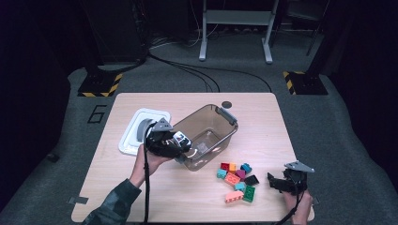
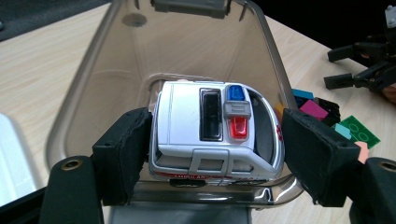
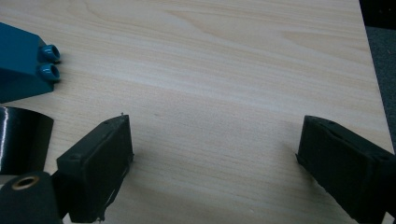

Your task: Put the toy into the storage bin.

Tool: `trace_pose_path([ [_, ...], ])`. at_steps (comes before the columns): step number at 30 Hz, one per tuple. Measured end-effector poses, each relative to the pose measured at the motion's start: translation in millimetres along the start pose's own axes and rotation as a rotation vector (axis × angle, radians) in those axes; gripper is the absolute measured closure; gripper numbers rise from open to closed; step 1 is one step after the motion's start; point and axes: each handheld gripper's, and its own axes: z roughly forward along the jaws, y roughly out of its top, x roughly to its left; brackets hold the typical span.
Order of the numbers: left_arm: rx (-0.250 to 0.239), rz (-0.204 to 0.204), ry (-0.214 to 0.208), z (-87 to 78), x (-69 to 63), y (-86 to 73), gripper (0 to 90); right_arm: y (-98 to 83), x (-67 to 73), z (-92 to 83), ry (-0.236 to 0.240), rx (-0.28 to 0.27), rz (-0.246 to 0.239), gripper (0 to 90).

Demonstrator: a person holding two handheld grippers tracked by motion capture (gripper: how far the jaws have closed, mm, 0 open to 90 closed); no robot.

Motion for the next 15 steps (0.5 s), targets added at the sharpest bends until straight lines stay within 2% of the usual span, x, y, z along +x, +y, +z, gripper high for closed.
trace_pose_path([
  [15,0.043,-0.005,-0.022,17.8,-8.4,-5.0,25.7,0.0,0.0,0.0,0.0,0.0,0.0,9.3],
])
